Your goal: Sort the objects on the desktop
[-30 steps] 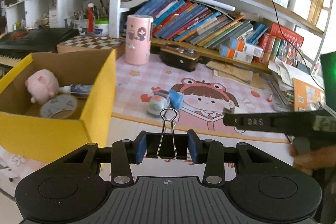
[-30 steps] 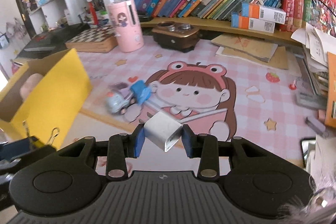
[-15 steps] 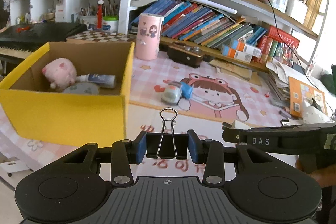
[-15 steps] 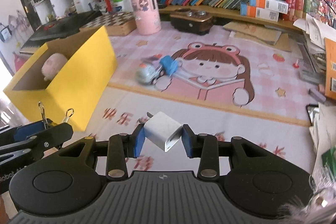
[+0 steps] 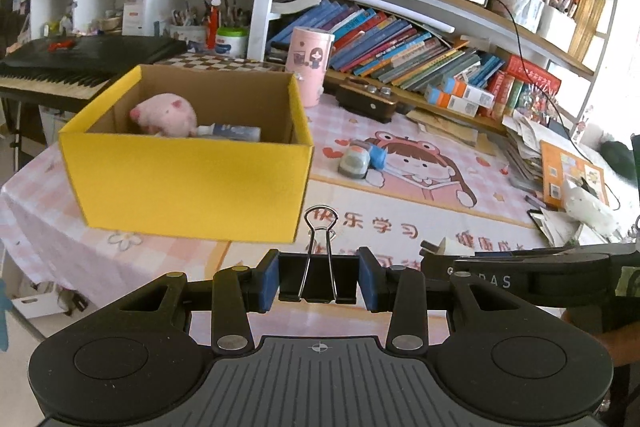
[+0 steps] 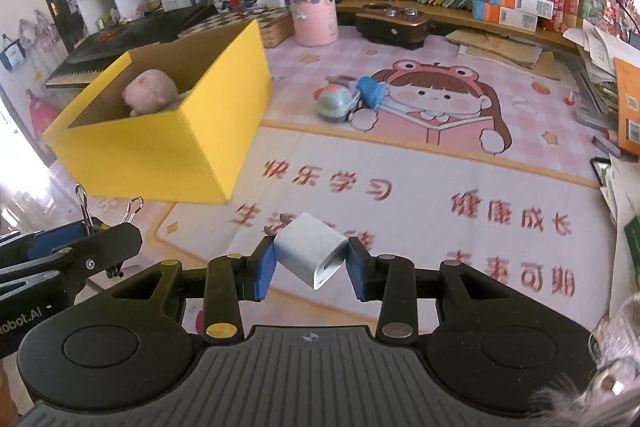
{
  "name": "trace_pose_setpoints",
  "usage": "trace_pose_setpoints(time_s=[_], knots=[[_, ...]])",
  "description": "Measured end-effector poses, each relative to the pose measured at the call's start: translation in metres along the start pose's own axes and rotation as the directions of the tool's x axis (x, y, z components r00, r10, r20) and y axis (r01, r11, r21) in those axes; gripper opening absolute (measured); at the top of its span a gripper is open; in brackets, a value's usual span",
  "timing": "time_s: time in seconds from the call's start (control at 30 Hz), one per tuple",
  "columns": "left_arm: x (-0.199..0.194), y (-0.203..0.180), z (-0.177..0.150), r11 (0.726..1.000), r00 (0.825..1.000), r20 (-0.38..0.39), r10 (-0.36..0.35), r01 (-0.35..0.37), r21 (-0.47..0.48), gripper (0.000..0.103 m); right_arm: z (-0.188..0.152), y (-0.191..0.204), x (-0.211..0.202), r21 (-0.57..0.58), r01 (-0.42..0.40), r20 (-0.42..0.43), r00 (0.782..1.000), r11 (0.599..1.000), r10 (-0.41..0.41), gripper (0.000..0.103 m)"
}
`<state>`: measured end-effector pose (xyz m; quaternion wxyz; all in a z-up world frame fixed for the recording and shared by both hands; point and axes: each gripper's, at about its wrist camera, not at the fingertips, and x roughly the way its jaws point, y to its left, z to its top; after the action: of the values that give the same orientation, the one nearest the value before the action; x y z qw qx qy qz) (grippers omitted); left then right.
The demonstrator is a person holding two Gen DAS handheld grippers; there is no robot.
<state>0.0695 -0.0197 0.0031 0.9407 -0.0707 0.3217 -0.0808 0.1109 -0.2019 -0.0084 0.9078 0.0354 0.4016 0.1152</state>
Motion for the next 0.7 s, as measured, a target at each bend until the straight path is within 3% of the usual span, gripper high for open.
trace_pose_setpoints(time_s=[0.33, 0.7], knots=[[-0.032, 0.031, -0.022, 1.000, 1.000, -0.004, -0.008, 0.008, -0.019, 0.039, -0.031, 0.040, -0.016, 0.001, 0.004, -0.011, 1.000, 1.000, -0.004, 0.035], [-0.062, 0.069, -0.042, 0.997, 1.000, -0.002, 0.031, -0.031, -0.068, 0.039, -0.050, 0.085, -0.015, -0.046, -0.035, -0.051, 0.998, 0.998, 0.033, 0.035]])
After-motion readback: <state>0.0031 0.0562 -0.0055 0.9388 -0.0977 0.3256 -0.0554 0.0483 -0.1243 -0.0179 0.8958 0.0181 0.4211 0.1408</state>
